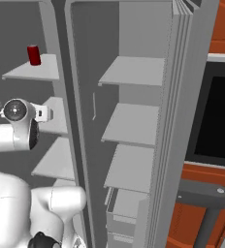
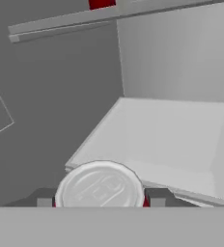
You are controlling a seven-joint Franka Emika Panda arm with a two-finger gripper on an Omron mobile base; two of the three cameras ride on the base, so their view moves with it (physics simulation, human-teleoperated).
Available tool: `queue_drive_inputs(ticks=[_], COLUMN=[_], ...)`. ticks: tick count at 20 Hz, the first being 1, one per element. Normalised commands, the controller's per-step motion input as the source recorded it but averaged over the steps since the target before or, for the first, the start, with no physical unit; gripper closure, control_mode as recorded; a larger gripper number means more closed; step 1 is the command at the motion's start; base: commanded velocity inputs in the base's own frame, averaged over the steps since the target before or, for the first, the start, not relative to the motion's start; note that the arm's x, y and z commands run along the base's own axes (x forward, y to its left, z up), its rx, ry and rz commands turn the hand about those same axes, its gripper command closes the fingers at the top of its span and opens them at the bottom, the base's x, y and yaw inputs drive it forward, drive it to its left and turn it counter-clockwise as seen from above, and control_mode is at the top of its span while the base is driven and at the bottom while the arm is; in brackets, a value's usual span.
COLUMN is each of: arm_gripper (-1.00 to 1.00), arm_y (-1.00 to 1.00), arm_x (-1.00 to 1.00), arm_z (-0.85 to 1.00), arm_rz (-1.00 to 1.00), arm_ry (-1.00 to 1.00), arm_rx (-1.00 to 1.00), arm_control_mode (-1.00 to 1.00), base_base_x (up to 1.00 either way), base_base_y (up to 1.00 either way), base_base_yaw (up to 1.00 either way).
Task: Open the fridge, grab two sodas, and place both sodas inside the bowl with ice on the dining counter.
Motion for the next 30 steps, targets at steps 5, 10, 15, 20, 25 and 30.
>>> queue_drive_inputs(ticks=[5, 10, 15, 20, 25, 30], arm_gripper=[1.0, 1.0, 1.0, 1.0, 1.0, 1.0], arm_y=[-0.27, -0.32, -0.13, -0.19, -0.06, 0.0], arm_x=[-0.55, -0.6, -0.48, -0.46, -0.3, 0.0], arm_z=[0.15, 0.0, -0.03, -0.09, -0.04, 0.0], arm_rz=[0.0, 0.0, -0.01, -0.05, -0.02, 0.0], arm_ry=[0.1, 0.09, 0.0, 0.0, 0.0, 0.0], arm_rx=[-0.01, 0.0, 0.0, 0.01, 0.0, 0.0], arm_control_mode=[-1.0, -1.0, -1.0, -1.0, 1.0, 1.0], base_base_x=[0.0, 0.0, 0.0, 0.0, -0.54, -0.91], base_base_y=[0.0, 0.0, 0.0, 0.0, -0.03, 0.0], base_base_yaw=[0.0, 0.0, 0.0, 0.0, -0.03, -0.08])
